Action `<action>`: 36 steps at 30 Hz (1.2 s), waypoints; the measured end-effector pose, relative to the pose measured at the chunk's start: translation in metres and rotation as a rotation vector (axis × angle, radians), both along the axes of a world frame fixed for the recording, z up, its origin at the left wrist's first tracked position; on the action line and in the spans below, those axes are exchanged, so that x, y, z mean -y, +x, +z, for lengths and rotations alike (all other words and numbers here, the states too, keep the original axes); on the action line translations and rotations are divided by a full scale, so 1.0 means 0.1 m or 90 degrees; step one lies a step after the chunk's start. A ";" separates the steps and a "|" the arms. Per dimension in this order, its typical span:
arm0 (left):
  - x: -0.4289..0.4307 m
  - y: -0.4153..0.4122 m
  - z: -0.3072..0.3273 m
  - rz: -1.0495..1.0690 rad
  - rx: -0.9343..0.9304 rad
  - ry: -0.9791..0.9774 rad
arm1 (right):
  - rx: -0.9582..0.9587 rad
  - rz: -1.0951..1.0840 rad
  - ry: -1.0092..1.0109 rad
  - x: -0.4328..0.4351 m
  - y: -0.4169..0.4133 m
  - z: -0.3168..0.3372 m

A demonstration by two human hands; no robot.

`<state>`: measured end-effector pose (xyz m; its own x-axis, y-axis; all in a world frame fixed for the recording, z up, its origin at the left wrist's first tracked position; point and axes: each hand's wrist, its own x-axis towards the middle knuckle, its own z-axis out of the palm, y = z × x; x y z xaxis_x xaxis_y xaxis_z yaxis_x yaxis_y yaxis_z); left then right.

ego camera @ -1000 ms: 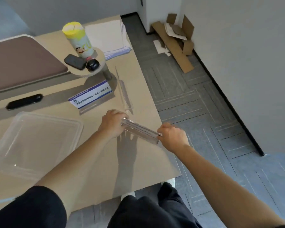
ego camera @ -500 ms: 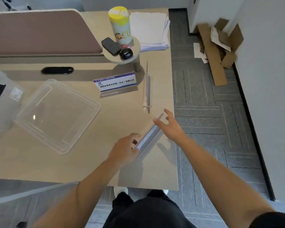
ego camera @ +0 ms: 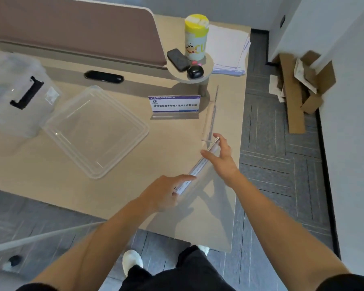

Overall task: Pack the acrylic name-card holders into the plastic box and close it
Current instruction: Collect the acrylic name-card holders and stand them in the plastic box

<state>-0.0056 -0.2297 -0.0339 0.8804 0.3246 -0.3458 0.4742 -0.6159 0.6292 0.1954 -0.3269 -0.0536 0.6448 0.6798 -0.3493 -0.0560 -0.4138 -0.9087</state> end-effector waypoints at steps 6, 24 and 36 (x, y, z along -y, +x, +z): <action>-0.27 -0.46 0.36 0.054 0.103 0.002 | 0.068 -0.042 0.063 -0.43 -0.50 0.57; -1.62 -2.40 1.05 0.176 0.317 -0.020 | 0.373 0.081 0.080 -2.19 -2.55 2.02; -3.24 -2.89 1.30 0.196 0.304 0.006 | 0.271 0.180 0.199 -3.94 -2.82 1.94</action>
